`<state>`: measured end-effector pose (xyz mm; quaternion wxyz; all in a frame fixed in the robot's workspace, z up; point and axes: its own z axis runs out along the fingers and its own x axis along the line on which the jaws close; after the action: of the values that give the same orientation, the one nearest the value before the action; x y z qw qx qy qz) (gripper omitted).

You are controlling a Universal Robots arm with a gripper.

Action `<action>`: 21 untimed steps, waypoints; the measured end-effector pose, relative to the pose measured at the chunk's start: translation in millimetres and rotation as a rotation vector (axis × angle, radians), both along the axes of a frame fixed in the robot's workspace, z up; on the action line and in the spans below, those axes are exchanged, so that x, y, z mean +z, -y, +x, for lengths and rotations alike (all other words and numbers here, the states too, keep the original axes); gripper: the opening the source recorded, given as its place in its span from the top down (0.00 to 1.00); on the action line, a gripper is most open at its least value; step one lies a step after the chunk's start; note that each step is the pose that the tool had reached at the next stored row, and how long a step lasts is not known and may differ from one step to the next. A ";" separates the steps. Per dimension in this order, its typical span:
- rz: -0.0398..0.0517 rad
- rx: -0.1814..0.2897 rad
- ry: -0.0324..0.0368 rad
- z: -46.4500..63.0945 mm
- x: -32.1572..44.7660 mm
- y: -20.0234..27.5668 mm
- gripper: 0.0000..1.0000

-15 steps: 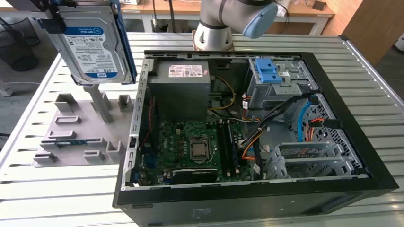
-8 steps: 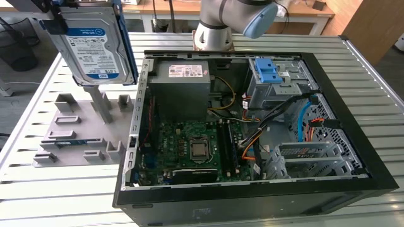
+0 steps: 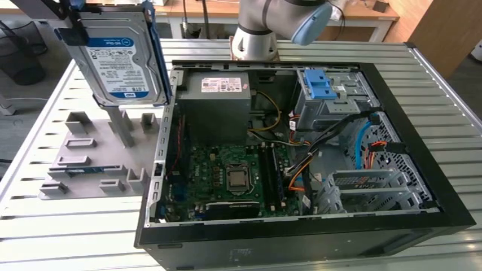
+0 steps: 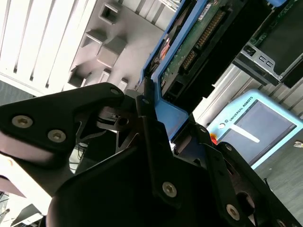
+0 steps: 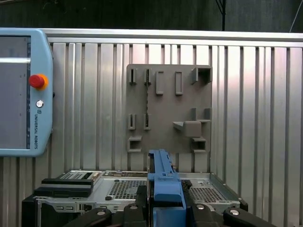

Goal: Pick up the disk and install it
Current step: 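Pick up the disk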

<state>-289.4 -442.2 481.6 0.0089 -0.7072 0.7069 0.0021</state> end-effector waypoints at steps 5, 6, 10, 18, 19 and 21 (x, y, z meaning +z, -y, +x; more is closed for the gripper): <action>0.0000 0.000 0.0000 5.4 0.0 6.5 0.64; 0.0001 0.000 0.0001 6.9 -0.1 7.4 0.64; 0.0001 0.000 0.0002 15.4 -0.1 9.3 0.64; 0.0000 0.000 0.0000 32.2 0.0 11.3 0.64; 0.0001 0.000 0.0001 34.4 0.0 11.7 0.64; 0.0000 0.000 0.0000 38.2 0.0 12.3 0.64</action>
<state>-251.2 -454.5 481.6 0.0089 -0.7072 0.7069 0.0021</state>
